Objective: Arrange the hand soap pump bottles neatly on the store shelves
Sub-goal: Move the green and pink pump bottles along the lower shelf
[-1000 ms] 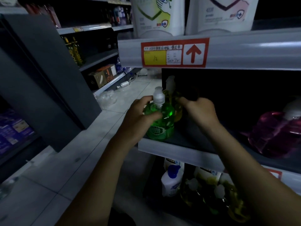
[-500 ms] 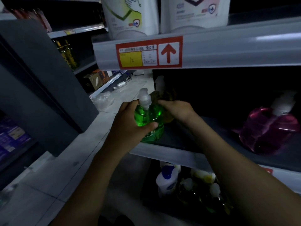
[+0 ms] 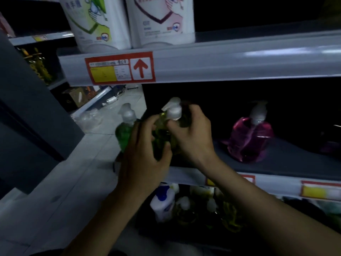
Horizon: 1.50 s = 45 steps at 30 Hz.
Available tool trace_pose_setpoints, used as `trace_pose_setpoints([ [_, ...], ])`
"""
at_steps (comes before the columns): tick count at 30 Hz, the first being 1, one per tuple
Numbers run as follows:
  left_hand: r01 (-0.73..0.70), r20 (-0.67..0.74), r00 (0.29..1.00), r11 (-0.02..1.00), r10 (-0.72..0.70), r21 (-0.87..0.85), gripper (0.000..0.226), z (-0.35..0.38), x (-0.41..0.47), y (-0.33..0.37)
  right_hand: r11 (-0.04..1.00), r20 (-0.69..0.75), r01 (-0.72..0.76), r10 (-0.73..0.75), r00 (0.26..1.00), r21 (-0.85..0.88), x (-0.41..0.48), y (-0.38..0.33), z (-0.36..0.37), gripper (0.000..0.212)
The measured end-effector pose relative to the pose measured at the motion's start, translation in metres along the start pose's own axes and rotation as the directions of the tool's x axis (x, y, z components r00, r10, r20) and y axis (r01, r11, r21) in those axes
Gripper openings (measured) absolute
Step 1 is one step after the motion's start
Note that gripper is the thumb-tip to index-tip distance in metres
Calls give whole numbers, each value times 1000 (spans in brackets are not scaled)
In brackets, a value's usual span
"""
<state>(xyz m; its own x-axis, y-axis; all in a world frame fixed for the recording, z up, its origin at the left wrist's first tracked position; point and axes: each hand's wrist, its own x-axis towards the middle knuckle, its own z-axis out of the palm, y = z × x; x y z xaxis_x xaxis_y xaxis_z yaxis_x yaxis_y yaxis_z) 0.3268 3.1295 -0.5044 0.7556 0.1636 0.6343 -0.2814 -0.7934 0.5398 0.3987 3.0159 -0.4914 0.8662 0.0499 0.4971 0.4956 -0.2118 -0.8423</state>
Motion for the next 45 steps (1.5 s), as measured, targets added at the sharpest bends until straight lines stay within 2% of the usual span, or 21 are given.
trace_pose_setpoints([
  [2, -41, 62, 997, 996, 46, -80, 57, 6, -6, 10, 996, 27, 61, -63, 998, 73, -14, -9, -22, 25],
  [5, -58, 156, 983, 969, 97, -239, 58, 18, -14, 26, 992, 32, 90, -93, 995, 89, -31, -10, -57, 22],
  [9, -148, 303, 918, 931, 255, -333, 65, 47, -11, 46, 994, -74, 108, -108, 991, 2, -43, 1, -108, 24],
  [11, -173, 306, 909, 923, 284, -344, 67, 64, -6, 57, 993, -139, 109, -113, 984, -36, -45, 6, -135, 24],
  [14, -130, 244, 945, 937, 216, -324, 59, 92, 0, 74, 992, -245, 107, -119, 962, -64, -43, 10, -174, 14],
  [17, -26, 170, 982, 959, 77, -283, 52, 125, 8, 87, 996, -357, 48, -71, 931, -74, -31, 21, -210, 11],
  [21, 74, 267, 964, 977, -18, -201, 65, 162, 13, 92, 982, -436, -25, -59, 898, -185, -18, 44, -239, 13],
  [24, 120, 280, 958, 971, -59, -206, 75, 175, 14, 94, 983, -474, -102, 19, 880, -150, -13, 64, -242, 16],
  [26, 144, 272, 958, 970, -87, -196, 78, 175, 17, 95, 979, -461, -136, 51, 886, -153, -11, 72, -237, 19],
  [28, 180, 304, 946, 961, -111, -209, 76, 170, 23, 92, 955, -396, -150, 39, 918, -254, -11, 73, -233, 21],
  [30, 214, 381, 919, 939, -101, -268, 70, 161, 31, 87, 910, -333, -176, 45, 942, -375, -9, 71, -232, 19],
  [32, 255, 505, 861, 908, -57, -332, 66, 148, 38, 80, 855, -309, -202, 52, 950, -478, -11, 61, -232, 20],
  [34, 288, 613, 790, 880, 4, -377, 64, 135, 43, 73, 797, -388, -174, -81, 918, -578, -17, 46, -231, 30],
  [36, 279, 646, 761, 866, 64, -415, 58, 127, 43, 67, 793, -473, -56, -303, 827, -607, -27, 22, -223, 31],
  [37, 263, 633, 770, 866, 77, -426, 55, 124, 42, 65, 818, -468, 33, -361, 807, -575, -30, 14, -217, 27],
  [38, 241, 609, 789, 876, 74, -418, 55, 123, 39, 64, 852, -415, 108, -356, 837, -513, -31, 9, -211, 24],
  [39, 222, 589, 806, 892, 60, -395, 57, 123, 35, 64, 888, -325, 124, -287, 901, -442, -32, 6, -203, 28],
  [40, 213, 579, 814, 904, 45, -370, 60, 123, 32, 65, 916, -205, 81, -174, 963, -393, -33, 8, -193, 36],
  [41, 213, 578, 816, 909, 37, -359, 65, 124, 29, 67, 921, -77, 29, -64, 995, -388, -34, 11, -184, 47],
  [43, 220, 581, 813, 905, 35, -363, 75, 124, 25, 70, 887, 98, -2, 53, 994, -461, -38, 19, -167, 67],
  [45, 230, 574, 818, 889, 44, -395, 75, 123, 24, 70, 863, 134, 35, 38, 990, -503, -39, 24, -157, 77],
])
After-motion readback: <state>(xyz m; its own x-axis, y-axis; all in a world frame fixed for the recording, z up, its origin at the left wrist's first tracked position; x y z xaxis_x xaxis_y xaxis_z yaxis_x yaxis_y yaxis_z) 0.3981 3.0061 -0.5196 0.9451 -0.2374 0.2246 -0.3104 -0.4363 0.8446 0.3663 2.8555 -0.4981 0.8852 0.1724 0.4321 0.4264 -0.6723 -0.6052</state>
